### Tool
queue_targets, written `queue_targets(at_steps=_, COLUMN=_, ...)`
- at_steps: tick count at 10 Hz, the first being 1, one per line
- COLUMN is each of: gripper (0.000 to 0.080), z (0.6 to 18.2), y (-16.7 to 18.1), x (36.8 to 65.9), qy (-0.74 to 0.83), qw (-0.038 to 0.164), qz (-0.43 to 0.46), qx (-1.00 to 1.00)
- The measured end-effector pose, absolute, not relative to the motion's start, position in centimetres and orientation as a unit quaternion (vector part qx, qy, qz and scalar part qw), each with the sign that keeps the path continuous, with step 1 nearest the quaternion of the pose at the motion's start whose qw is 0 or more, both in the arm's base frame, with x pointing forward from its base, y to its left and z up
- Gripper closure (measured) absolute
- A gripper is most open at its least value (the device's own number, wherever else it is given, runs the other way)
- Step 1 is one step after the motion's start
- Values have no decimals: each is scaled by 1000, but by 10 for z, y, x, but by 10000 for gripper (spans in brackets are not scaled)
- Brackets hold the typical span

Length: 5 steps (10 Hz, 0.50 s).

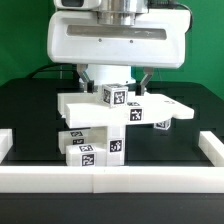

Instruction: Assemble chair

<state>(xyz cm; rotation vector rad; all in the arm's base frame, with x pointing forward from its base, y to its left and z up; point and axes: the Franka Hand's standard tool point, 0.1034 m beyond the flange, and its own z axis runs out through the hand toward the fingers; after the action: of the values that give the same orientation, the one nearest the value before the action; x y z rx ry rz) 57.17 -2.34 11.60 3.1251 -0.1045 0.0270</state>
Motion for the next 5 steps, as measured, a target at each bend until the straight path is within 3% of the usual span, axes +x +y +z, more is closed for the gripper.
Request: queue_targets(at_steps=5, gripper=150, z=116, y=-26, x=572, qy=137, qw=14, qz=6, qx=991)
